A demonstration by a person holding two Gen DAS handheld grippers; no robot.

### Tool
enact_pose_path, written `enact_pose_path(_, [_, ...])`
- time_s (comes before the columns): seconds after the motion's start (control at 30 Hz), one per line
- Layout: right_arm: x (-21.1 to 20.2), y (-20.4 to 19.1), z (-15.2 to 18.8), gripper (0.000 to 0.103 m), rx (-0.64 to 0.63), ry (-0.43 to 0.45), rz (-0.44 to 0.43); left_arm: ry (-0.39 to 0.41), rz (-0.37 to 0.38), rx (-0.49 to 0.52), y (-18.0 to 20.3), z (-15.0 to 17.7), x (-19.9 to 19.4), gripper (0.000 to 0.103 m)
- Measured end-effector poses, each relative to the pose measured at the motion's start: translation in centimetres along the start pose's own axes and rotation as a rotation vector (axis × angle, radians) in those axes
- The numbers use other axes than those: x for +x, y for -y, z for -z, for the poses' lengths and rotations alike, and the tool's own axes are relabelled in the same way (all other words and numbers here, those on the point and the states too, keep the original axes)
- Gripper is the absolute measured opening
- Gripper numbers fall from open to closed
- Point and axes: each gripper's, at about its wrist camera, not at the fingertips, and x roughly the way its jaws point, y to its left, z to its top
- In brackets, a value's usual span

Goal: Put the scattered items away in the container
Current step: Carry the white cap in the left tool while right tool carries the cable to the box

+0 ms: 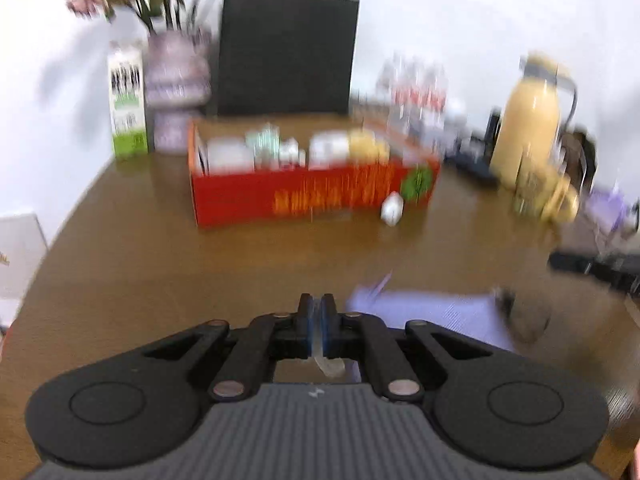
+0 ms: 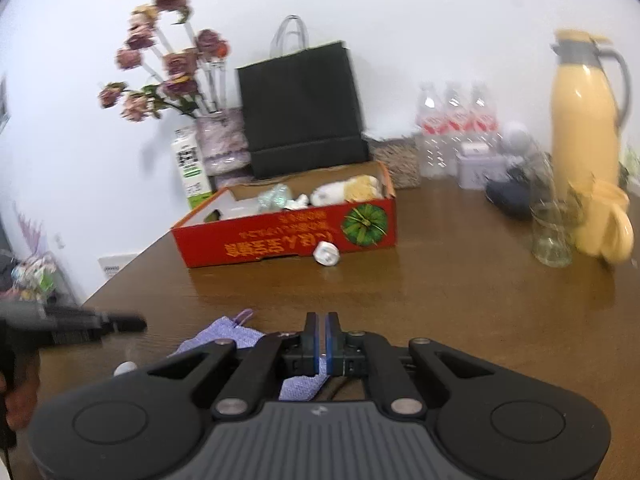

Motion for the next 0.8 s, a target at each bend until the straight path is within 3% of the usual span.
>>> enact_pose_path(0.13, [-0.8,-1.5,-1.4,0.0,-0.087,0.044,-0.003,0.087,0.026,-0.064,-1.3,-1.9,-2.4,0.005])
enact_pose_path(0.37, [-2.9,-0.8,-4.5,0.002,-0.1,0.115,-0.014,0.138,0.027,-0.099,-1.5,-2.4,-4.6,0.005])
enact_pose_path(0.4, [-3.0,-0.4,-4.6,0.008,-0.097,0.119,-0.003,0.138,0.028,-0.103,-1.4,-2.2,-4.7,0.005])
enact_pose_path(0.47, [-2.4,0.9,-4.1,0.043,-0.068,0.075,0.022,0.134,0.037,-0.114,-1.4,-1.5,-4.9,0.005])
enact_pose_path(0.5, [-1.7,1.5,-3.7,0.069,-0.057,0.028,0.026,0.129,0.038,-0.121,-1.4,-1.3,-4.9,0.005])
enact_pose_path(0.53, [-0.9,2.0,-3.0,0.07,-0.045,-0.017,0.032,0.123,0.038,-0.128,-1.5,-1.0,-4.8,0.005])
enact_pose_path(0.7, [2.7,2.8,0.7,0.057,-0.023,-0.166,0.079,0.09,0.038,-0.146,-1.7,-0.3,-4.2,0.005])
enact_pose_path(0.77, [3.7,2.8,1.4,0.036,-0.002,-0.181,0.072,0.092,0.035,-0.149,-1.7,-0.2,-4.4,0.005])
enact_pose_path(0.8, [4.1,2.7,1.8,0.012,-0.003,-0.182,0.079,0.096,0.035,-0.149,-1.7,-0.2,-4.5,0.005])
